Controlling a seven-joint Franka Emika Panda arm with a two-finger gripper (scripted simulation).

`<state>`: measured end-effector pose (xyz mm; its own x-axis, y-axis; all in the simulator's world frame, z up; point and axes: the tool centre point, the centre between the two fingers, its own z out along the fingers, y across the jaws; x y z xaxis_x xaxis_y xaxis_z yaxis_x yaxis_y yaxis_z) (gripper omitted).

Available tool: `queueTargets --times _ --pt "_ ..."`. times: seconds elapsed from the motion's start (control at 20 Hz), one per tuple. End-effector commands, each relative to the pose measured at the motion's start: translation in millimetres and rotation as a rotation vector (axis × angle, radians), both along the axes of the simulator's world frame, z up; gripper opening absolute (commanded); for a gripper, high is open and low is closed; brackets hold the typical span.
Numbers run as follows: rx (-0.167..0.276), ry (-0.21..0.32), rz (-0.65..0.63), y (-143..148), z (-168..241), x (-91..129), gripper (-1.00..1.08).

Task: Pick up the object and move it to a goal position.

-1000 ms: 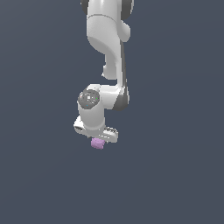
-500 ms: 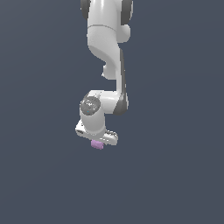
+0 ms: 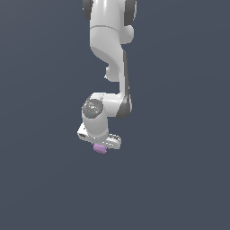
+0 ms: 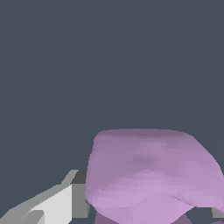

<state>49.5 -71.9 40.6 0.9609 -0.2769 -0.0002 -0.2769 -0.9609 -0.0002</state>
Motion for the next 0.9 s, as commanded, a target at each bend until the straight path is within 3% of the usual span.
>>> queueTargets --times 0.0,0.45,0.85 --pt "0.0 0.0 0.0 0.2 0.2 0.0 -1.0" --pt "0.0 0.0 0.0 9.8 23.7 -5.6 -1.0" --pt "0.0 0.0 0.0 32.9 80.3 -18.7 -1.0"
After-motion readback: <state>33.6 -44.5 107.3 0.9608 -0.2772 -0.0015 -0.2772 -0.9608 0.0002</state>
